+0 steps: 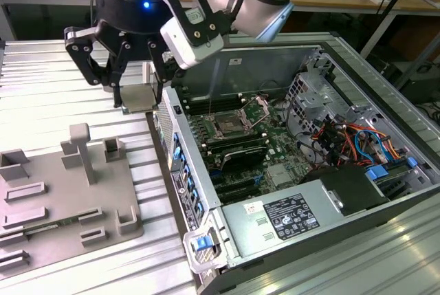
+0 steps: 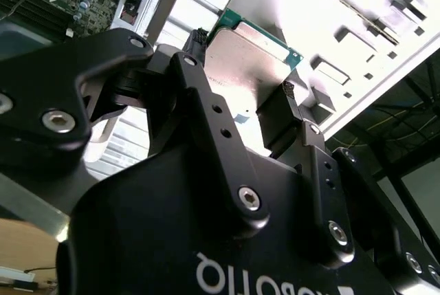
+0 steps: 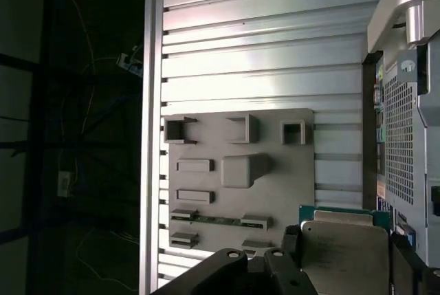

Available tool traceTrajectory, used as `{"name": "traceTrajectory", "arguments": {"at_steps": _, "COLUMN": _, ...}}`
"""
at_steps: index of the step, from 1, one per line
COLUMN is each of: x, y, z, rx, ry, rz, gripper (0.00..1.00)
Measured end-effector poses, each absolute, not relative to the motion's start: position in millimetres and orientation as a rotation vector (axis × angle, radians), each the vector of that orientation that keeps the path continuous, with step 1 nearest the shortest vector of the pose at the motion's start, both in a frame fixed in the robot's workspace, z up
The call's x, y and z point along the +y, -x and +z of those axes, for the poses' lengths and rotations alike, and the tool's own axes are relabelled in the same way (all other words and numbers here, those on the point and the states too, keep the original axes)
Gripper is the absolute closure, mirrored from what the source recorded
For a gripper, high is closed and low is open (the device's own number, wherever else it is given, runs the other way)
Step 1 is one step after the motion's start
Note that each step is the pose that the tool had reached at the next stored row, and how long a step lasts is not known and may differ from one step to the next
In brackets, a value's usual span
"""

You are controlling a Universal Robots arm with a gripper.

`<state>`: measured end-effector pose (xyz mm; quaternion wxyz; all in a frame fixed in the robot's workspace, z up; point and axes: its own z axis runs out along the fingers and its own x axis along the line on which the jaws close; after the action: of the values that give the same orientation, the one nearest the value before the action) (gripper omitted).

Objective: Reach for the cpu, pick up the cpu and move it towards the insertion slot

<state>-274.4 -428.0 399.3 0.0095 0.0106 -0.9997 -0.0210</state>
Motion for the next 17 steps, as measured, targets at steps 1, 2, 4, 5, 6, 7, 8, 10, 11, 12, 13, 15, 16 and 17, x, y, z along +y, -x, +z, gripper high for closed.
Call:
{"name": "traceTrajectory", "arguments": {"at_steps": 1, "x": -428, "y": 273, "z": 399, "rx": -3.122, "ry": -0.033, "rz": -0.066, "gripper": 0.45}}
{"name": "traceTrajectory", "arguments": {"at_steps": 2, "x": -428, "y": 272, "z": 399, "rx": -3.122, "ry": -0.033, "rz": -0.066, "gripper": 0.45}}
{"name": "traceTrajectory", "arguments": {"at_steps": 4, "x": -428, "y": 270, "z": 399, "rx": -3.122, "ry": -0.033, "rz": -0.066, "gripper": 0.45}}
{"name": "traceTrajectory", "arguments": {"at_steps": 5, "x": -428, "y": 268, "z": 399, "rx": -3.122, "ry": -0.033, "rz": -0.066, "gripper": 0.45}}
{"name": "traceTrajectory", "arguments": {"at_steps": 6, "x": -428, "y": 267, "z": 399, "rx": -3.122, "ry": -0.033, "rz": -0.066, "gripper": 0.45}}
{"name": "traceTrajectory", "arguments": {"at_steps": 7, "x": -428, "y": 266, "z": 399, "rx": -3.122, "ry": -0.033, "rz": -0.066, "gripper": 0.45}}
{"name": "traceTrajectory", "arguments": {"at_steps": 8, "x": -428, "y": 265, "z": 399, "rx": -3.122, "ry": -0.033, "rz": -0.066, "gripper": 0.45}}
{"name": "traceTrajectory", "arguments": {"at_steps": 10, "x": -428, "y": 263, "z": 399, "rx": -3.122, "ry": -0.033, "rz": -0.066, "gripper": 0.45}}
{"name": "traceTrajectory", "arguments": {"at_steps": 11, "x": -428, "y": 262, "z": 399, "rx": -3.122, "ry": -0.033, "rz": -0.066, "gripper": 0.45}}
{"name": "traceTrajectory", "arguments": {"at_steps": 12, "x": -428, "y": 261, "z": 399, "rx": -3.122, "ry": -0.033, "rz": -0.066, "gripper": 0.45}}
{"name": "traceTrajectory", "arguments": {"at_steps": 13, "x": -428, "y": 260, "z": 399, "rx": -3.122, "ry": -0.033, "rz": -0.066, "gripper": 0.45}}
{"name": "traceTrajectory", "arguments": {"at_steps": 15, "x": -428, "y": 257, "z": 399, "rx": -3.122, "ry": -0.033, "rz": -0.066, "gripper": 0.45}}
{"name": "traceTrajectory", "arguments": {"at_steps": 16, "x": -428, "y": 256, "z": 399, "rx": -3.122, "ry": -0.033, "rz": -0.066, "gripper": 0.45}}
{"name": "traceTrajectory", "arguments": {"at_steps": 17, "x": -428, "y": 255, "z": 399, "rx": -3.122, "ry": -0.033, "rz": -0.066, "gripper": 0.45}}
